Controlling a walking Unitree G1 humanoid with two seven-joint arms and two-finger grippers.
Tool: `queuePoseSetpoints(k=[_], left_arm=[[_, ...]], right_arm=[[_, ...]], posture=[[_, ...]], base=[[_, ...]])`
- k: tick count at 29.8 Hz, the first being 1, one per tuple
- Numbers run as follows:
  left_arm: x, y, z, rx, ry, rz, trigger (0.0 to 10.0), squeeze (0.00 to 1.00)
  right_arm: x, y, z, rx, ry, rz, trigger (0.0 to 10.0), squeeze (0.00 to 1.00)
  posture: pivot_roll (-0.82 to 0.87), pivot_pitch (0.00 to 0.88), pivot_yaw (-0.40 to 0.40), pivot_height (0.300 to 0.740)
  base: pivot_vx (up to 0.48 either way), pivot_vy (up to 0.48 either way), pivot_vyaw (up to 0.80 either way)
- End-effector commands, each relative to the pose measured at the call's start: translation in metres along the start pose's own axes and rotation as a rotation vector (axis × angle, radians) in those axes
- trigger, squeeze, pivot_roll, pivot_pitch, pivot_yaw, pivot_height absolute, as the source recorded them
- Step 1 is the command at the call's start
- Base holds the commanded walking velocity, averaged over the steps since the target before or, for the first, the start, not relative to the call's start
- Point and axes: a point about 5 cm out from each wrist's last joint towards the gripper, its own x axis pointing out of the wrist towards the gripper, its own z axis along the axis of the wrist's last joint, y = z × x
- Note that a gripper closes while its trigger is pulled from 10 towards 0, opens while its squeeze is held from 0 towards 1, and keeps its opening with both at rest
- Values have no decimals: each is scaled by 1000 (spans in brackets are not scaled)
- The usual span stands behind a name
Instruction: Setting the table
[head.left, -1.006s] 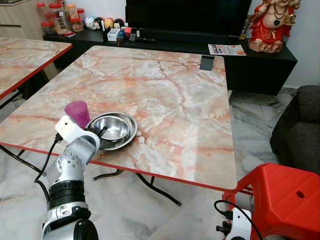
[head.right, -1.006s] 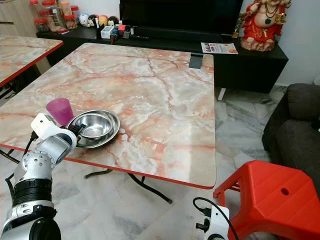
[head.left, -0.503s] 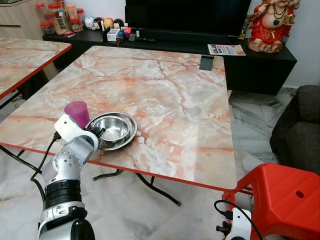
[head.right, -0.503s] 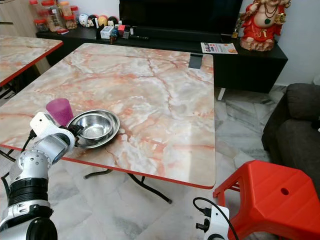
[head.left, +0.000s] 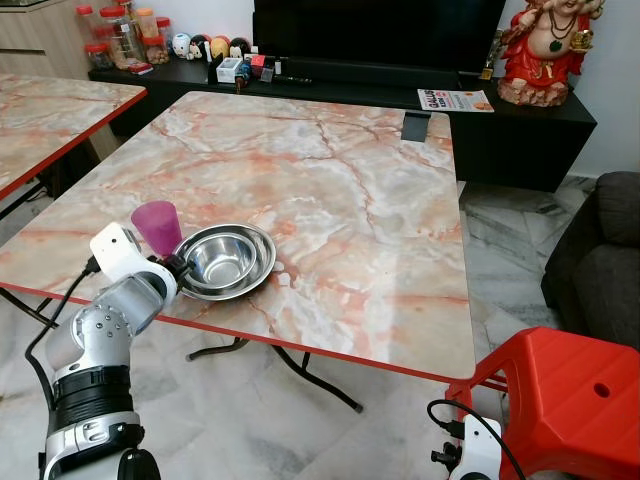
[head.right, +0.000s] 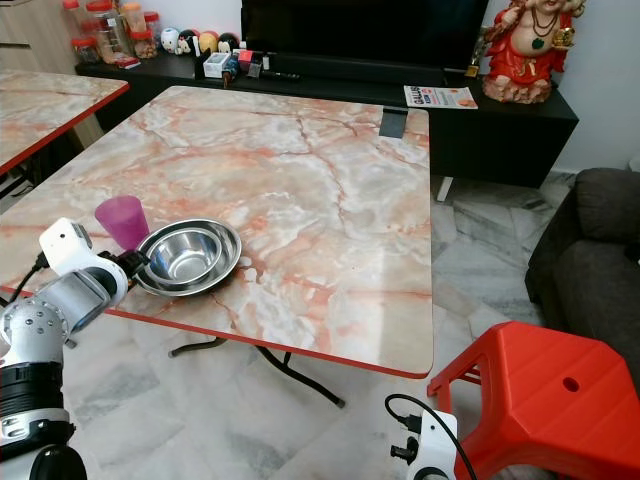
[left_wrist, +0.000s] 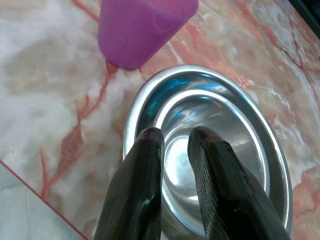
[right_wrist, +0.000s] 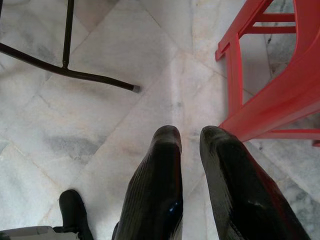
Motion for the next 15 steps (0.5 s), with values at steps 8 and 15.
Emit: queuePoseSetpoints(k=[8, 15], left_arm=[[-4, 8, 3, 457, -304, 16, 10000, 0], [-7, 58, -29, 516, -377, 229, 10000, 0]], right_arm=[[0, 1, 2, 8, -9, 2, 10000, 0], [0, 0, 4, 23, -26, -4, 10000, 0]], posture=[[-6, 0, -15, 740], [-7, 0, -12, 740]], base=[[0, 0, 0], [0, 0, 0]])
